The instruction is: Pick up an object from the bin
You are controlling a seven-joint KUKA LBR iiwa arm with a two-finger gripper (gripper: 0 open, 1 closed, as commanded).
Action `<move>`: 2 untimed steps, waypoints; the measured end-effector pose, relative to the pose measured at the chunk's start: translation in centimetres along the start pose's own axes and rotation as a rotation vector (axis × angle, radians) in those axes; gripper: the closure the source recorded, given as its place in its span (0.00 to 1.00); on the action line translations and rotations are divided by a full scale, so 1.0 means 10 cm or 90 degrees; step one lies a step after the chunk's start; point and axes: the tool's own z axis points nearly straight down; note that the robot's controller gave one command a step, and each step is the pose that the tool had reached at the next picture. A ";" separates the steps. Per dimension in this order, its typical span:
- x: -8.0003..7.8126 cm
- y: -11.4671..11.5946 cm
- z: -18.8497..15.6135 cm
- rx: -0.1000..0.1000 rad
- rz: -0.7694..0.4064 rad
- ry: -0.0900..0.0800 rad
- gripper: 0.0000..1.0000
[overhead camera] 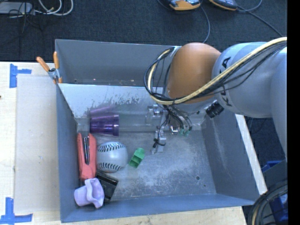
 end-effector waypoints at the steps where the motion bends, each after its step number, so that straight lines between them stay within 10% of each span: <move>1: -0.01 0.00 -0.05 0.000 0.001 -0.004 0.00; 2: 0.04 0.28 0.43 0.000 0.000 -0.006 0.00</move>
Offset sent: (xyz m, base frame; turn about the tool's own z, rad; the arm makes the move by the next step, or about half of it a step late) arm -0.0137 0.0576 -0.0959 -0.0069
